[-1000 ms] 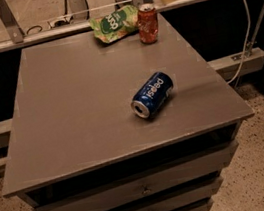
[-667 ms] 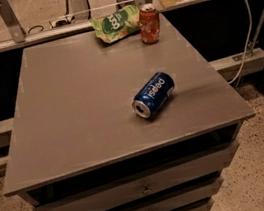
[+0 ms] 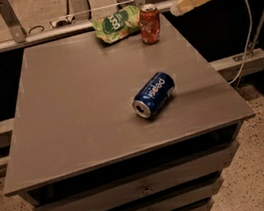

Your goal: Move coke can near green rice chip bag

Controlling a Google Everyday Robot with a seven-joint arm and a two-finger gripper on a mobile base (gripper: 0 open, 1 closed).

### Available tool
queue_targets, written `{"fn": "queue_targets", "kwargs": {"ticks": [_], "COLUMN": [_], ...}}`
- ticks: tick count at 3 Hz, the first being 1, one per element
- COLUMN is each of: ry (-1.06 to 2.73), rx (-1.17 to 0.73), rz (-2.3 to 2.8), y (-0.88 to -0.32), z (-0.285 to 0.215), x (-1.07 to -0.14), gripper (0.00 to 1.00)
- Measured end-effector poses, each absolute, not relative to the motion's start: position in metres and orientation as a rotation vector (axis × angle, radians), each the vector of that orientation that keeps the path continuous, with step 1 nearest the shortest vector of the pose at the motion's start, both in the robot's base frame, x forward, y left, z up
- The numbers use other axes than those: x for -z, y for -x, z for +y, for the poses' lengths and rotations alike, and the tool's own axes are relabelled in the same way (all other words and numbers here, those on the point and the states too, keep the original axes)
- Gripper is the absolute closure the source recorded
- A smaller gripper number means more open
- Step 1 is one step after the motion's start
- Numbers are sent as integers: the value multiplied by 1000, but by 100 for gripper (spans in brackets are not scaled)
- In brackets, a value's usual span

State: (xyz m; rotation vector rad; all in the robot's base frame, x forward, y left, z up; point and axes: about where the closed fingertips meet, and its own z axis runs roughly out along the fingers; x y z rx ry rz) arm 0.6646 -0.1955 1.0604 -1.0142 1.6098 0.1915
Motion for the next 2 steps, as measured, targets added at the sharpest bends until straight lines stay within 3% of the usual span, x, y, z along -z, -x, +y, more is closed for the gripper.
{"fn": "queue_targets", "kwargs": {"ticks": [1, 2], "ry": [1056, 1056], "rx": [-61, -61], "rz": [1570, 1570], "y": [-652, -652], "z": [-252, -252], "x": [-1080, -1080], "gripper": [0, 0]}}
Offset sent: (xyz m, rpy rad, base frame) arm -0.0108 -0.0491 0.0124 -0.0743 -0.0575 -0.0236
